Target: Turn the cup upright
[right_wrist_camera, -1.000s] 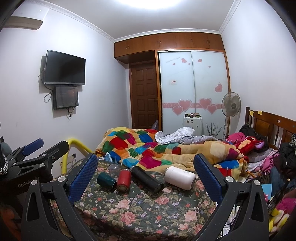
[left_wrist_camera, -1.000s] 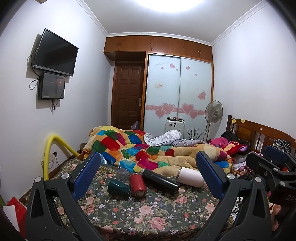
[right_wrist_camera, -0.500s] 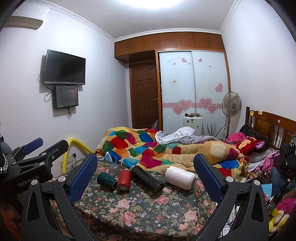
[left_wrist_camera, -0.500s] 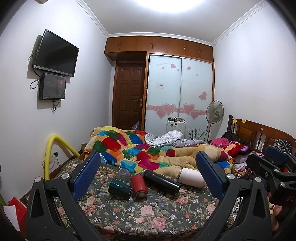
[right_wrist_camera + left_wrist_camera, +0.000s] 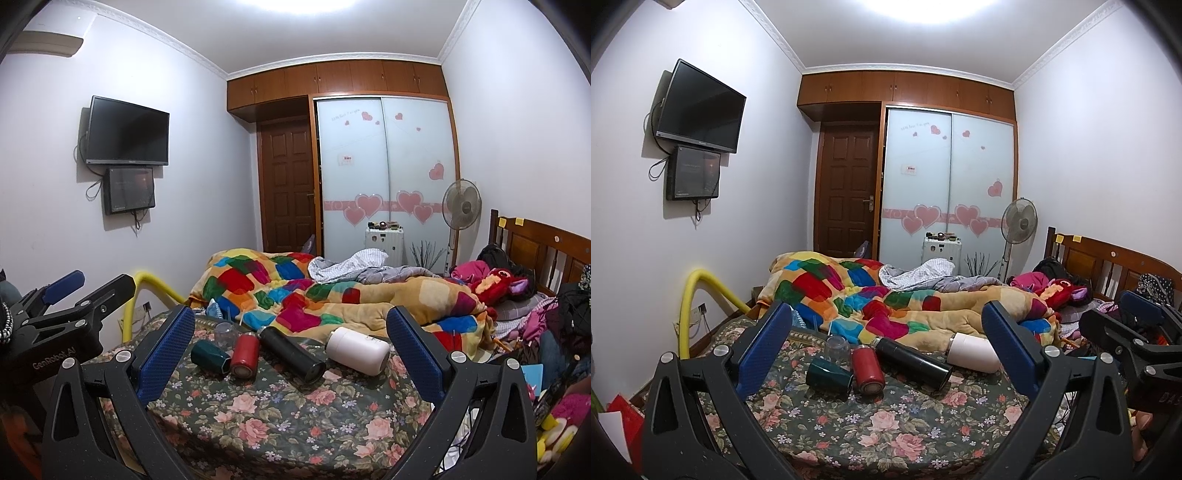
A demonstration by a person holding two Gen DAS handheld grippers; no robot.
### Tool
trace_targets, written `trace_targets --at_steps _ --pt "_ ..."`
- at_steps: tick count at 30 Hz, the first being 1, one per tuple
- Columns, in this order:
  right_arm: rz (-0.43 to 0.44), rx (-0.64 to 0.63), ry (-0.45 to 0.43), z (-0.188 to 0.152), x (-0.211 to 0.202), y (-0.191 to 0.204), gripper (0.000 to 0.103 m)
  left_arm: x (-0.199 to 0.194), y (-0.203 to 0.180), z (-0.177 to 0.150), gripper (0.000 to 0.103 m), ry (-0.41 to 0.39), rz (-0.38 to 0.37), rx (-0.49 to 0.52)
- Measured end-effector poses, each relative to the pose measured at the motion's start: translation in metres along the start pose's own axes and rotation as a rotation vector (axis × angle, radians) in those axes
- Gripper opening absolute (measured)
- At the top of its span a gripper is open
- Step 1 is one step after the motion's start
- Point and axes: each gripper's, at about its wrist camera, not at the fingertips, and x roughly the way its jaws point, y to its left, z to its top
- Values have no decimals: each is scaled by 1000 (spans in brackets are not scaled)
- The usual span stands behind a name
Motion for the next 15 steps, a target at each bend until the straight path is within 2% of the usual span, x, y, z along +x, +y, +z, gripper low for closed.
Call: trace_targets --at_steps 8,15 --pt "-9 8 43 -3 21 -7 103 16 -4 -4 103 18 -3 16" --pt "-25 22 106 -13 48 -17 103 61 8 -17 103 113 34 -14"
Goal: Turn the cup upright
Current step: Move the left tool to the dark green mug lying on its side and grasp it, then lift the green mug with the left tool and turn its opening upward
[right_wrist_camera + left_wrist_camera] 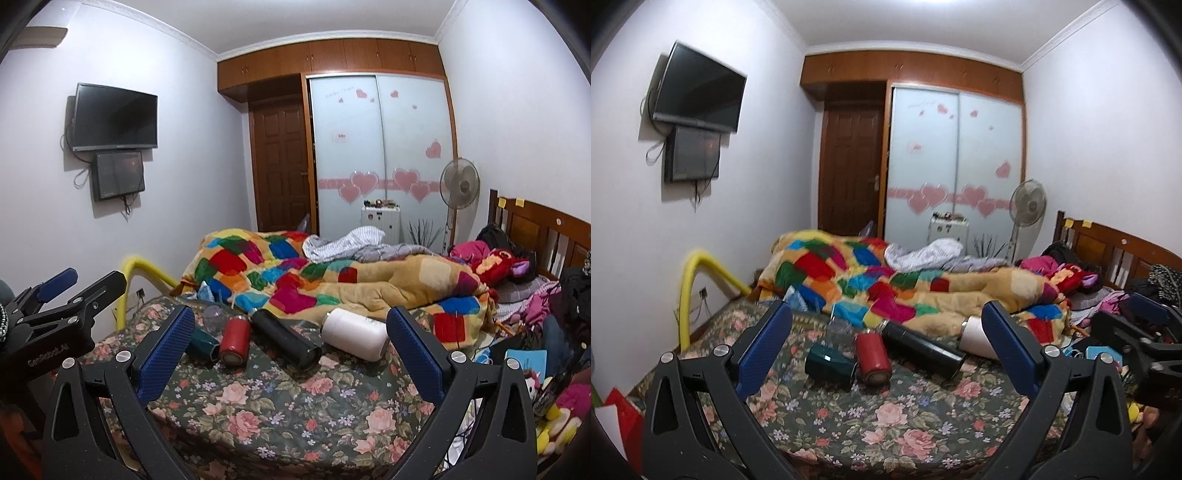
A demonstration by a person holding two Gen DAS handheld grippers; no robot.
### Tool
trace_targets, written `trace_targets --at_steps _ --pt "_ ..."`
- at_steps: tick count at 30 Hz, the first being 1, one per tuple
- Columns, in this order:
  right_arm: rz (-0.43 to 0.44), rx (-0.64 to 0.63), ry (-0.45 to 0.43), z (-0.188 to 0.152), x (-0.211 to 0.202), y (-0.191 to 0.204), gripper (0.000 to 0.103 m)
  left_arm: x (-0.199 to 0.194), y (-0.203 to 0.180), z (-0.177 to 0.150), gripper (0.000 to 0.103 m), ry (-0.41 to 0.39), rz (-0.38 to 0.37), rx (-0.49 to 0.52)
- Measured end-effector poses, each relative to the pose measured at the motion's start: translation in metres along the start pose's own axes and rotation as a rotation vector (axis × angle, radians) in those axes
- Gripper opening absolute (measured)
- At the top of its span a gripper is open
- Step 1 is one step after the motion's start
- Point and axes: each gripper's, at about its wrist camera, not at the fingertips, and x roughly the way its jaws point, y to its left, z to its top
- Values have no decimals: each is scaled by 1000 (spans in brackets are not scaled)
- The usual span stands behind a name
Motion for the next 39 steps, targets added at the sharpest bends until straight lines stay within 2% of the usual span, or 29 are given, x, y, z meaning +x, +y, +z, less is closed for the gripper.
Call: trace_targets --at_steps 3,6,12,16,20,22,29,39 --pt "-6 14 36 -3 14 -7 103 36 12 -8 103 89 26 -41" --pt "-23 28 71 -7 30 -15 103 79 29 -22 103 177 88 -88" --pt "-50 70 152 -17 62 -35 103 171 61 -63 103 363 173 -130" --pt "-73 93 195 -25 79 -45 103 230 79 -89 85 500 219 -177" --pt "-91 108 224 -30 92 -53 103 270 102 -112 76 598 233 -296" --pt "-99 112 237 -31 99 -57 103 282 106 -118 76 619 243 -329" --pt "-99 140 265 -37 113 -65 103 310 101 -126 79 636 296 -342" --pt "-95 135 258 -37 114 -64 103 328 112 -131 80 655 347 -361"
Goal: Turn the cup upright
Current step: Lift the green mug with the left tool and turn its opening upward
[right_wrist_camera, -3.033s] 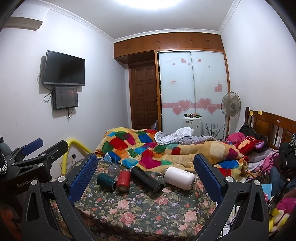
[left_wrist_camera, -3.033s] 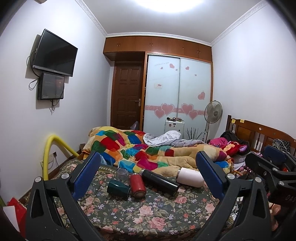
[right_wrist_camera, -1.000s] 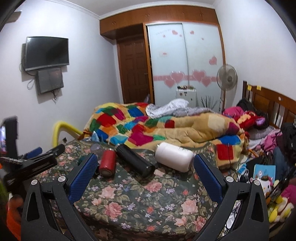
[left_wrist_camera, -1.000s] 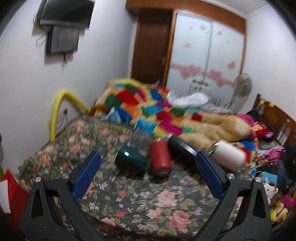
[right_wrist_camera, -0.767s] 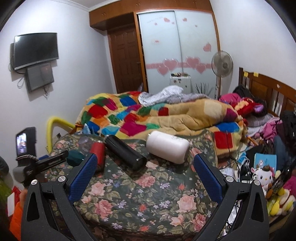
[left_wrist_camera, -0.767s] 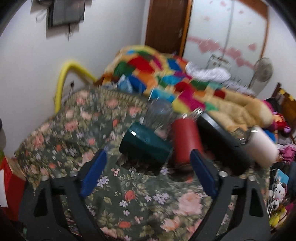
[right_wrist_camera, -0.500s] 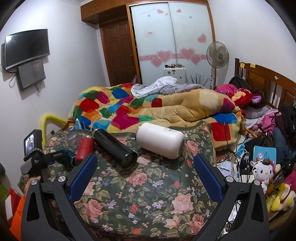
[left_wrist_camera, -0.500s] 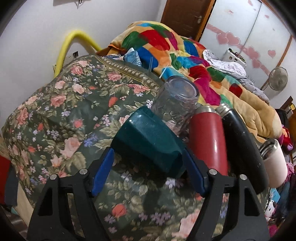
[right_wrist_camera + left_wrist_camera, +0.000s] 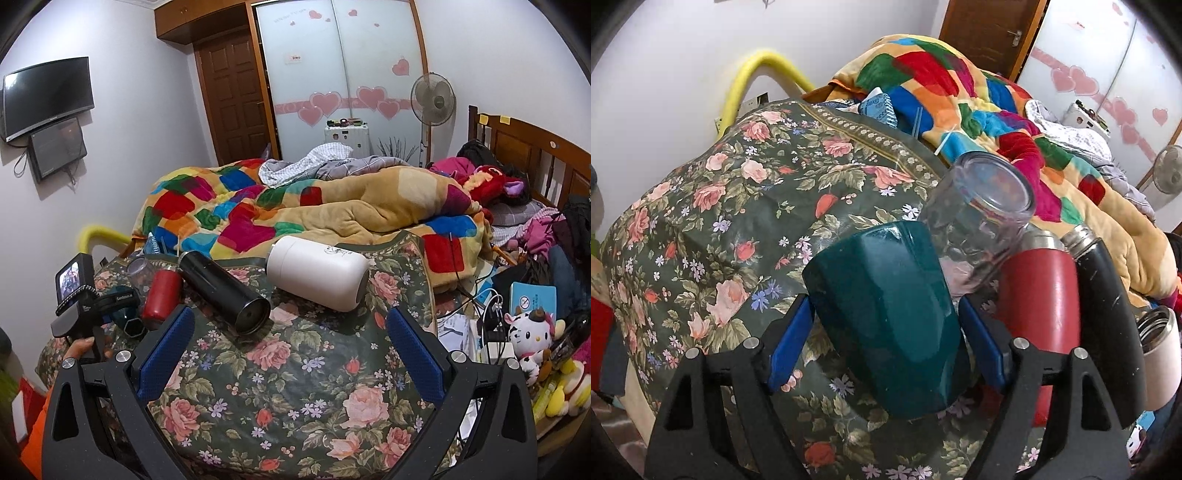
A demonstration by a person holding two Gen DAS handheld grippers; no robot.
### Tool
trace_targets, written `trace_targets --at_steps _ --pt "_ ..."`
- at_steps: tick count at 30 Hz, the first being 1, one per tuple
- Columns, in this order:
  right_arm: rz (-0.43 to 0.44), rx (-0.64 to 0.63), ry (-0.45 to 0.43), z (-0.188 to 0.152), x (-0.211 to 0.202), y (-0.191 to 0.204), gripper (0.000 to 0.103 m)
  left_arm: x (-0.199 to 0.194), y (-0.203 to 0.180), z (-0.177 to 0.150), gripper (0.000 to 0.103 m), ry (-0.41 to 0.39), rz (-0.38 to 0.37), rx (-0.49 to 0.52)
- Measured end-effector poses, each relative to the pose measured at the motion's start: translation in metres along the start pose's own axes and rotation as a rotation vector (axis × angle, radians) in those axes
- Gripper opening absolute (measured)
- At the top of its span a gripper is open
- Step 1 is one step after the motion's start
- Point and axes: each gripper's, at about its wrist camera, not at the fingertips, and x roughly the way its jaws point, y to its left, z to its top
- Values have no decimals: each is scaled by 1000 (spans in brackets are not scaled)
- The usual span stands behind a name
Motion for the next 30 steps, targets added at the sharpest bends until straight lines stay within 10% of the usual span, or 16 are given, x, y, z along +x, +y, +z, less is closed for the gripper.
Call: trace_targets --at_steps 15,30 --pt "13 -54 -38 1 -24 16 103 14 7 -9 74 56 0 43" --pt "36 -73 -78 -6 -48 24 103 -96 19 -55 71 -68 -90 171"
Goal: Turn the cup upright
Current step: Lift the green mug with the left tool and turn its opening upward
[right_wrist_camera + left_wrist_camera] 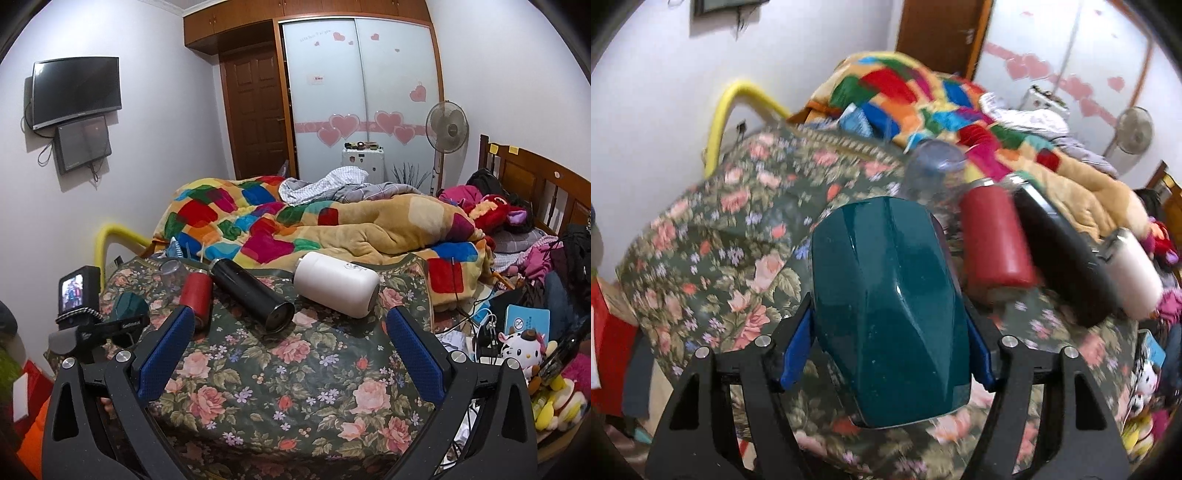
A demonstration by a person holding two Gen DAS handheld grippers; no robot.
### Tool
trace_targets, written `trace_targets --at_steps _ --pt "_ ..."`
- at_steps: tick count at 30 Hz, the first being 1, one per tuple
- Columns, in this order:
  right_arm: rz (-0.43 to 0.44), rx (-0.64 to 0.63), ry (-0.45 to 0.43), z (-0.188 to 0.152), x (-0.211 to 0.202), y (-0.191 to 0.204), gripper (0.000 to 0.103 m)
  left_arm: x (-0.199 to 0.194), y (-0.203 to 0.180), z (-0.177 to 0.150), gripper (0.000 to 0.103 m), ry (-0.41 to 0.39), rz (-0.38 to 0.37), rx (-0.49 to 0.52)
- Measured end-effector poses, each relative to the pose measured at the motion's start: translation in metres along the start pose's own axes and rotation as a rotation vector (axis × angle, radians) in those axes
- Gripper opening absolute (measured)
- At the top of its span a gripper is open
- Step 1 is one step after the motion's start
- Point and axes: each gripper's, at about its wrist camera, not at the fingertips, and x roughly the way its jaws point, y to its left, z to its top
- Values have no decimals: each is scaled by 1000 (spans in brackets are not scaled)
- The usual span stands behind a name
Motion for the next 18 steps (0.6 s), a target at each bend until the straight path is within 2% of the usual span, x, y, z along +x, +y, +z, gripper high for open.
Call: trace_targets --at_steps 4,9,18 --pt "5 -4 -9 -2 -6 3 103 -35 -22 -4 71 -50 -71 58" --pt "4 -6 -26 -4 -13 3 103 -59 -62 -11 71 -90 -159 162" --pt "-11 7 -7 -7 -8 -6 103 -41 -136 -38 70 -35 -273 294"
